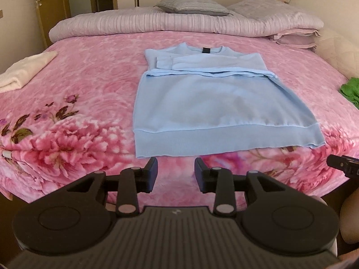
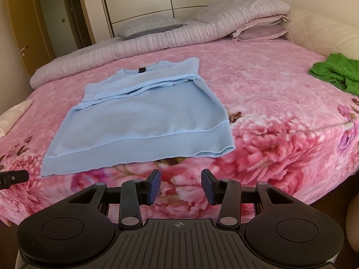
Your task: Fold clothes
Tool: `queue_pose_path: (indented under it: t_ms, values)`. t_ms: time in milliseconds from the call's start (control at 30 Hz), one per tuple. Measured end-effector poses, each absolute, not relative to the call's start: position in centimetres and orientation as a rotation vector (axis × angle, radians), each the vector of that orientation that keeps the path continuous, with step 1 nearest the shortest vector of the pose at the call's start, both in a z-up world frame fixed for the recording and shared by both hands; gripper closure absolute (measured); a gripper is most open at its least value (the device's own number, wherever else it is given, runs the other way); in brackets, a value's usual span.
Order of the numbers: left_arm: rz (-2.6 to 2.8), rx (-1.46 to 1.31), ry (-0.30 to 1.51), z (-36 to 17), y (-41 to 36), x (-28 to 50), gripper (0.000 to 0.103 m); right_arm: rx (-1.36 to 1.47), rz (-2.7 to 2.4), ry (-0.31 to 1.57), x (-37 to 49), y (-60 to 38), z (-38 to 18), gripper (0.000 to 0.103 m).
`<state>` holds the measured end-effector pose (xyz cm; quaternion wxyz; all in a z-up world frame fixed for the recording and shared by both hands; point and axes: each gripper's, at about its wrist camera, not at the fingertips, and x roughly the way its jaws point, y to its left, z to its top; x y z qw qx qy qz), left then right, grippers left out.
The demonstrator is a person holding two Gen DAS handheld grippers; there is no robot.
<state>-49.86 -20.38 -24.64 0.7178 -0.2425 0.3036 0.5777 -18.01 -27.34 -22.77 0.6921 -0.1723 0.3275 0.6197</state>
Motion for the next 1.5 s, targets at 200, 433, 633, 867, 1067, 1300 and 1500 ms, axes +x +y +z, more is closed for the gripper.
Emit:
queue_pose_path:
  t_ms: [200,433,633,867,1067,1300,1500]
  values:
    - [1.257,-0.525,0.686,-24.7,-20.9,-49.4,0.071,-0.376,1.382,0.724,-18.3,-28.3,-22.2,0.059]
    - [1.248,-0.536,0.709,-25.0,-19.8,-49.0,0.068,-0.39,1.364,0.729,-18.1,-27.6,-22.0,0.059]
    - [1.212,-0.619,0.732,-26.6,-16.4,-49.5,0.067,-0.443,1.376,0.767,-17.0,-25.0,-23.2,0.059]
    - [1.171,-0.874,0.553,-28.9,-10.2,-56.0,0.067,-0.353,1.373,0.901,-9.8,-21.2,-25.0,0.059]
    - [1.149,-1.106,0.416,-32.0,-5.4,-60.8,0.067,-0.258,1.366,1.038,-3.9,-17.4,-26.5,0.059]
    - [1.039,-1.238,0.267,-34.5,-3.2,-61.8,0.063,-0.052,1.393,1.288,0.9,-14.7,-28.6,0.059]
    - [0.979,-1.252,0.219,-35.4,-3.4,-62.4,0.064,-0.023,1.43,1.351,1.4,-14.6,-30.1,0.059]
